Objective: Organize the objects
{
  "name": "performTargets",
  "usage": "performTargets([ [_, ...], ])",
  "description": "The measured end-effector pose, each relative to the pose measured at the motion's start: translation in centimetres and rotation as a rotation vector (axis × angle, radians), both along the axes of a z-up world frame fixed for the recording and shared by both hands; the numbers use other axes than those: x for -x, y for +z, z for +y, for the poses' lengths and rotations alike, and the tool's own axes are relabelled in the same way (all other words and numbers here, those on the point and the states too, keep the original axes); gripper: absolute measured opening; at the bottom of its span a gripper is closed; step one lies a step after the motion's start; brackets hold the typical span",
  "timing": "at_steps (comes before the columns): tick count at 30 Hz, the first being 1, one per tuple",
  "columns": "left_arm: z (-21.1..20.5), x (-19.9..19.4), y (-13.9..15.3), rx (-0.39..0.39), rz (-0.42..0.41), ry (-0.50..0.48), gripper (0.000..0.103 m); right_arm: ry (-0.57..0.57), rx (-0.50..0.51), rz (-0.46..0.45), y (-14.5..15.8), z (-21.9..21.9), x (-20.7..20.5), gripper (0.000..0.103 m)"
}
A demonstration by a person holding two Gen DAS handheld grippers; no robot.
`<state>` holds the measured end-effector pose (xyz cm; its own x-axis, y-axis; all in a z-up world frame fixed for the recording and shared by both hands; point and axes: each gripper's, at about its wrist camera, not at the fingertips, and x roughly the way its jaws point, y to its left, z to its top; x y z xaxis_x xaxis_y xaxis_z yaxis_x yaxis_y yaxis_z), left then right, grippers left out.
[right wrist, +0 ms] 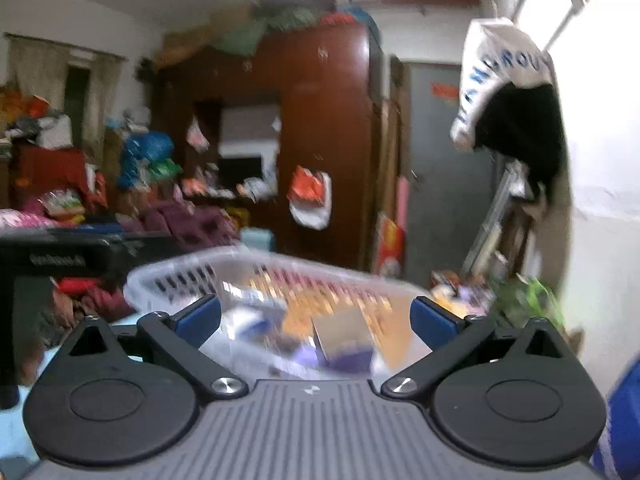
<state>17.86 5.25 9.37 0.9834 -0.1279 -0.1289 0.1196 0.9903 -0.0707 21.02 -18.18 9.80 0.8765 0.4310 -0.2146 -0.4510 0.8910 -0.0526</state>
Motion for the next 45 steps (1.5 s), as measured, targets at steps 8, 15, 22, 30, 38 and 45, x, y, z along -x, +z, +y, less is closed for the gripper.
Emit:
performTargets([
  [8,-1.2,1.6,0.0,-0.055,0.045,-0.045,0.103,-0.088,-0.042,0.006,-0.7,-1.6,2.0,0.103],
  [15,-2.2,2.6,-0.3,-0.101,0.061,-0.042,0.103,-0.086,-0.032,0.052,-0.6,-1.7,0.7,0.103],
  [22,-2.5,3.2,-0.4,-0.116,0.074,-0.045,0.103,-0.086,-0.048,0.043,-1.2,-2.2,1.2,0.103],
  [30,-2.7,3.0,-0.8,-0.116,0.111,-0.039,0.103,-0.070,-0.061,0.023,-1.5,-2.7,1.9,0.103],
  [38,-2.7,3.2,-0.9,-0.106,0.119,-0.034,0.103,-0.057,-0.038,0.011,-1.5,-2.2,2.2,0.103],
  [45,-3.1,3.5,-0.7,-0.112,0.116,-0.030,0.103,-0.059,-0.026,-0.001,-1.4,-2.0,2.2,0.103],
])
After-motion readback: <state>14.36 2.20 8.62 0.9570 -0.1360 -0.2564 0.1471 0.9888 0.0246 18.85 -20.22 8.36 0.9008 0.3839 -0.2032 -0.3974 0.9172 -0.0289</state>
